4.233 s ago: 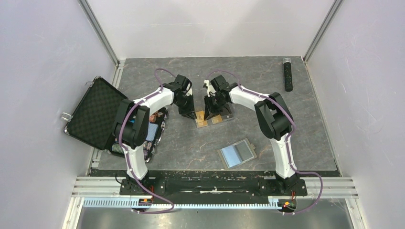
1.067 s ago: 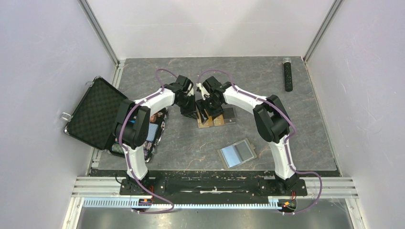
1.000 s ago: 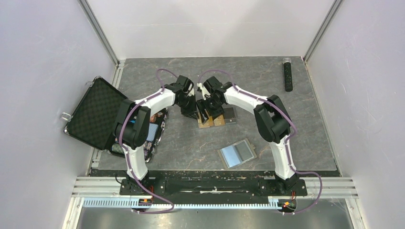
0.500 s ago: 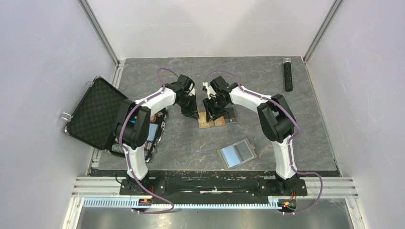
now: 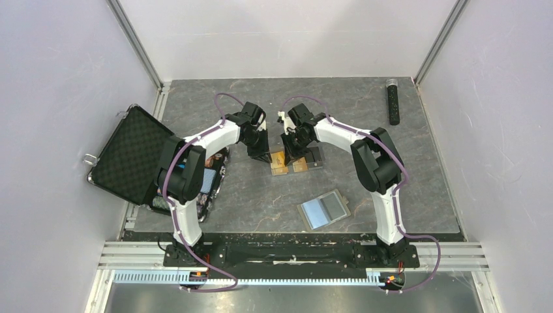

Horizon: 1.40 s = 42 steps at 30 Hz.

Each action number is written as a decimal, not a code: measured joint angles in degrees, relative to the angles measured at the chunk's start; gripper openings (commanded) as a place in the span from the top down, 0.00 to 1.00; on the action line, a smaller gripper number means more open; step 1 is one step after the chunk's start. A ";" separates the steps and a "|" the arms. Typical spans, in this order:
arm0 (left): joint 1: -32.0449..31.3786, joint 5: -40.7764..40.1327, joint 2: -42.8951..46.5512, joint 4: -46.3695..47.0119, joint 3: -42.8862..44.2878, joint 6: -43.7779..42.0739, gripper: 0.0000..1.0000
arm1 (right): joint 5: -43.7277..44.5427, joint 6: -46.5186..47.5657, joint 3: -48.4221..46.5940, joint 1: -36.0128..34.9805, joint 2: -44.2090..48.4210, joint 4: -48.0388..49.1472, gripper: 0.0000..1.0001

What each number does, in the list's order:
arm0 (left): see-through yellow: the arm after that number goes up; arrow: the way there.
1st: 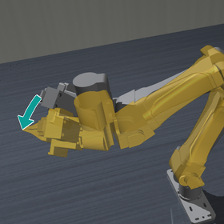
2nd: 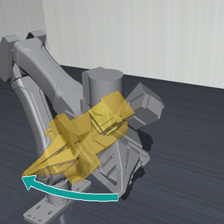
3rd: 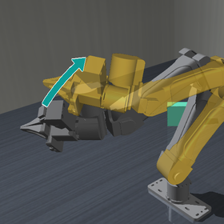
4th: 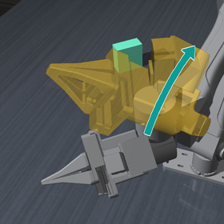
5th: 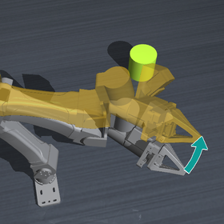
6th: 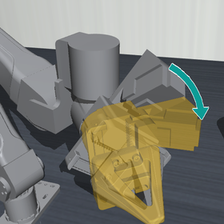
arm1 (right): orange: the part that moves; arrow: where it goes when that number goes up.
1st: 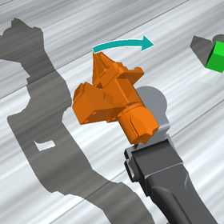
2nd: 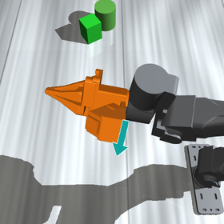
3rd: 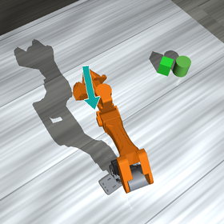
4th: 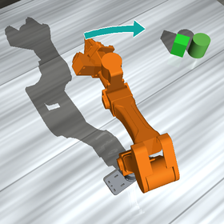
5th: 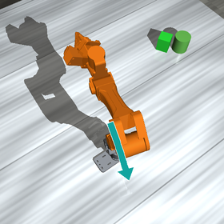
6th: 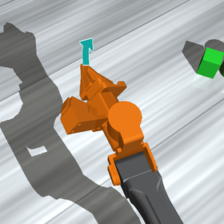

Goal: Put the credit cards into the card holder
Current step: Pick up the credit card from the storage box.

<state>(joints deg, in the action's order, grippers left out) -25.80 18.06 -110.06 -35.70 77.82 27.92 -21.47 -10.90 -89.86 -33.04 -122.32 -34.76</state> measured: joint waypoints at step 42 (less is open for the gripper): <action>-0.37 0.02 0.09 -1.20 -0.11 -0.04 0.98 | -10.71 -7.45 0.70 -0.35 0.37 4.55 1.00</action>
<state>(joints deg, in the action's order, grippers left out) -26.17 18.09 -109.97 -36.91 77.71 27.88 -32.18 -18.35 -89.17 -33.39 -121.95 -30.22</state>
